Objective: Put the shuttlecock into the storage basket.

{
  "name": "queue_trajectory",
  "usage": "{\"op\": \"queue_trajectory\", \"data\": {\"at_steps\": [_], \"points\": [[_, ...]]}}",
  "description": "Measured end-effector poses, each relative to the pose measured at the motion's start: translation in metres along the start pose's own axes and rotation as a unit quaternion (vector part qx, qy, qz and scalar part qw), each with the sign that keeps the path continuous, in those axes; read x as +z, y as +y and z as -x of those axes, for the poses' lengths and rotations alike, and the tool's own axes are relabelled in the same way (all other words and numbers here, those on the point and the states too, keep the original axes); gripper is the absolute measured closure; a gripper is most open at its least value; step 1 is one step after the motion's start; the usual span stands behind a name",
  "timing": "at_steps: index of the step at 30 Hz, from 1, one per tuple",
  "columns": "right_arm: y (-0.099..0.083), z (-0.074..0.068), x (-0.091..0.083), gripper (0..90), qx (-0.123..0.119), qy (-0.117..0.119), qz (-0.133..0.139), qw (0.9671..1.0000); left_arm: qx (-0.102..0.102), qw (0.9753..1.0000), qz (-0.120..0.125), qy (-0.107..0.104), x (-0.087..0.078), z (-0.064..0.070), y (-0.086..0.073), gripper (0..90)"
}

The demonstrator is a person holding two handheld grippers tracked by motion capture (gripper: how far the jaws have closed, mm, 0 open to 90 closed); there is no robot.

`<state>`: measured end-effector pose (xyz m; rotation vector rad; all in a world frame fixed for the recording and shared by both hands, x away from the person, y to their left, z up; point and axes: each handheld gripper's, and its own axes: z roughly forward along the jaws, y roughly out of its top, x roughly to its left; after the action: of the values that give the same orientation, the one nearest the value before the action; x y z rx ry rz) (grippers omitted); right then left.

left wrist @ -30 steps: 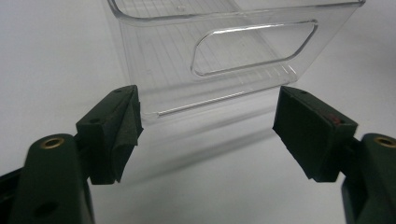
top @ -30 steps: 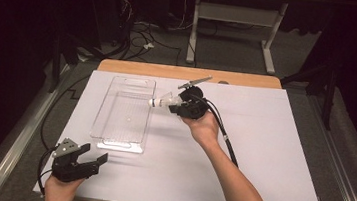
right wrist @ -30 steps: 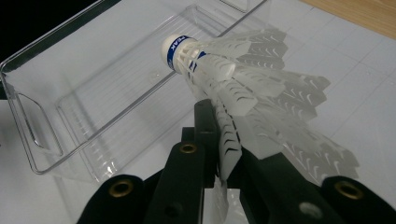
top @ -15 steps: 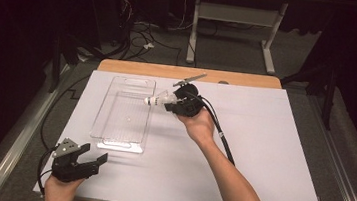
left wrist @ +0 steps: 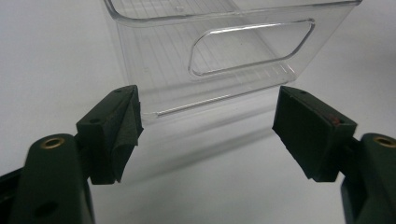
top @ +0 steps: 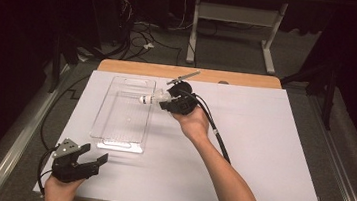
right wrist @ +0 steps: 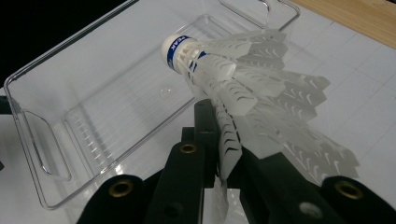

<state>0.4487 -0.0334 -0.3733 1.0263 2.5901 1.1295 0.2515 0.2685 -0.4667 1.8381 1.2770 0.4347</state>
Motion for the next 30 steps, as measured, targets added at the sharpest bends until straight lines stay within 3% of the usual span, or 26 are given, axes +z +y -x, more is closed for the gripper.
{"op": "queue_trajectory", "data": {"at_steps": [30], "points": [[0.034,-0.024,0.038,88.4,-0.016,0.007,-0.009,0.9998,0.007,0.9999,-0.004,-0.008,0.000,0.001,0.000,24.6]]}}
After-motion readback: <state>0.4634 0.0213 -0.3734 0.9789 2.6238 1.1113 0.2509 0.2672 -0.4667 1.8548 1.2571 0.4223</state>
